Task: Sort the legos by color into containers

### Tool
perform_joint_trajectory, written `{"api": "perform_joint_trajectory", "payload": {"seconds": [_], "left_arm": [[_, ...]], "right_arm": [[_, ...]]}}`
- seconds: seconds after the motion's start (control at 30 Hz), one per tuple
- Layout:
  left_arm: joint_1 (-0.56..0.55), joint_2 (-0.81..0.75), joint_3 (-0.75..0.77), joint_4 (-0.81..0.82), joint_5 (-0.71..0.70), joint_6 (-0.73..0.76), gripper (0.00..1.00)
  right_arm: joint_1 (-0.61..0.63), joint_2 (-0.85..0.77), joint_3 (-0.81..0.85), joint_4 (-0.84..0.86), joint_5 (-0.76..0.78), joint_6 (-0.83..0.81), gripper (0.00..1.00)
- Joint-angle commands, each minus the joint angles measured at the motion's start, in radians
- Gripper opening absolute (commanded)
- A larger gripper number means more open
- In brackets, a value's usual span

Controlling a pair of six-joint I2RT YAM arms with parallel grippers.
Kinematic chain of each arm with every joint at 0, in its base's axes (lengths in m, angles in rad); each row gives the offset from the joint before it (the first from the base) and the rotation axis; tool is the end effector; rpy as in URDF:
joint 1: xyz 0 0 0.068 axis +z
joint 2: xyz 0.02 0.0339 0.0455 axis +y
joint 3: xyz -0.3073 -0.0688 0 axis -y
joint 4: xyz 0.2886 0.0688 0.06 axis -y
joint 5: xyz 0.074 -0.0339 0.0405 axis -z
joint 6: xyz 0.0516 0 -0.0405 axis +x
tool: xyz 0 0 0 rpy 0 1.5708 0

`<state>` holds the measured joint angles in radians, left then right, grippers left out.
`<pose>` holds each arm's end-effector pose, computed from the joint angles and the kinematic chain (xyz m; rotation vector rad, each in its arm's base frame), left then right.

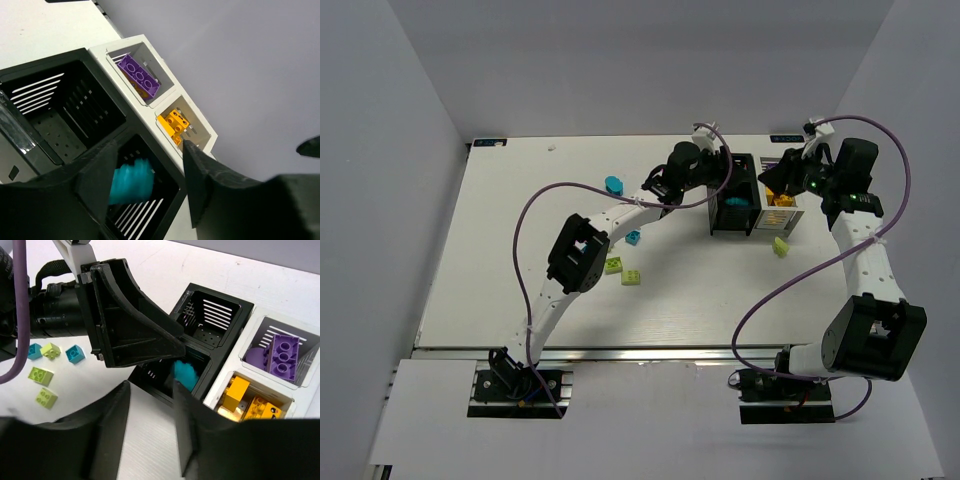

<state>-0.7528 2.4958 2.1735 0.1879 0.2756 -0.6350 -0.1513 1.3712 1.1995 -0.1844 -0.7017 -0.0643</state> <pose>0.4872 -0.4756 0.2474 0.3339 1.8403 -1.2357 0.3609 -0.0213 0.3850 -0.3823 1.8336 0.5248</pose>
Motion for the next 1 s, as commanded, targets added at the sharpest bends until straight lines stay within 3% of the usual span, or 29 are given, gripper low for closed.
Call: {"api": "perform_joint_trajectory", "payload": {"seconds": [0.0, 0.03, 0.07, 0.17, 0.23, 0.33, 0.37, 0.47, 0.53, 0.57, 0.63, 0.67, 0.7, 0.73, 0.77, 0.8, 0.97], "left_arm": [[-0.010, -0.048, 0.023, -0.024, -0.024, 0.014, 0.66], [-0.010, -0.048, 0.031, -0.024, -0.026, 0.014, 0.66], [-0.010, -0.045, 0.037, -0.028, -0.027, 0.015, 0.67], [-0.010, -0.049, 0.066, -0.034, -0.030, 0.015, 0.69], [-0.010, -0.064, 0.074, -0.030, -0.048, 0.021, 0.69], [0.009, -0.124, 0.062, -0.047, -0.101, 0.038, 0.51], [0.018, -0.150, 0.014, -0.048, -0.108, 0.038, 0.31], [0.062, -0.294, -0.107, -0.060, -0.145, 0.037, 0.06], [0.098, -0.435, -0.271, -0.071, -0.164, 0.050, 0.06], [0.108, -0.486, -0.332, -0.083, -0.186, 0.069, 0.07], [0.147, -0.640, -0.521, -0.102, -0.216, 0.075, 0.25], [0.159, -0.691, -0.584, -0.125, -0.246, 0.077, 0.35], [0.171, -0.742, -0.707, -0.140, -0.262, 0.072, 0.54], [0.200, -0.846, -0.769, -0.169, -0.298, 0.064, 0.60], [0.214, -0.895, -0.829, -0.185, -0.327, 0.019, 0.66], [0.231, -0.941, -0.930, -0.232, -0.385, -0.006, 0.77], [0.339, -1.175, -1.148, -0.425, -0.386, -0.094, 0.84]], "right_arm": [[-0.008, -0.023, 0.006, -0.018, 0.001, -0.031, 0.47], [-0.007, -0.023, 0.006, -0.024, 0.004, -0.035, 0.53], [-0.007, -0.023, 0.008, -0.035, 0.005, -0.040, 0.67], [-0.007, -0.032, 0.011, -0.052, 0.005, -0.061, 0.83], [-0.008, -0.047, 0.012, -0.061, 0.002, -0.095, 0.89], [-0.007, -0.078, 0.014, -0.095, -0.021, -0.184, 0.89], [-0.007, -0.086, 0.012, -0.107, -0.027, -0.215, 0.89], [-0.008, -0.097, 0.015, -0.193, -0.082, -0.392, 0.87], [-0.008, -0.078, 0.037, -0.336, -0.102, -0.506, 0.80], [-0.007, -0.070, 0.038, -0.380, -0.102, -0.607, 0.71], [-0.002, -0.041, 0.040, -0.507, -0.079, -0.693, 0.58], [0.008, -0.032, 0.041, -0.545, -0.067, -0.728, 0.43], [0.018, -0.023, 0.040, -0.578, -0.055, -0.780, 0.36], [0.048, -0.008, 0.040, -0.634, -0.030, -0.802, 0.25], [0.073, -0.001, 0.038, -0.653, -0.016, -0.818, 0.24], [0.100, 0.000, 0.035, -0.665, -0.004, -0.838, 0.24], [0.393, 0.002, -0.020, -0.563, 0.126, -0.758, 0.51]]}}
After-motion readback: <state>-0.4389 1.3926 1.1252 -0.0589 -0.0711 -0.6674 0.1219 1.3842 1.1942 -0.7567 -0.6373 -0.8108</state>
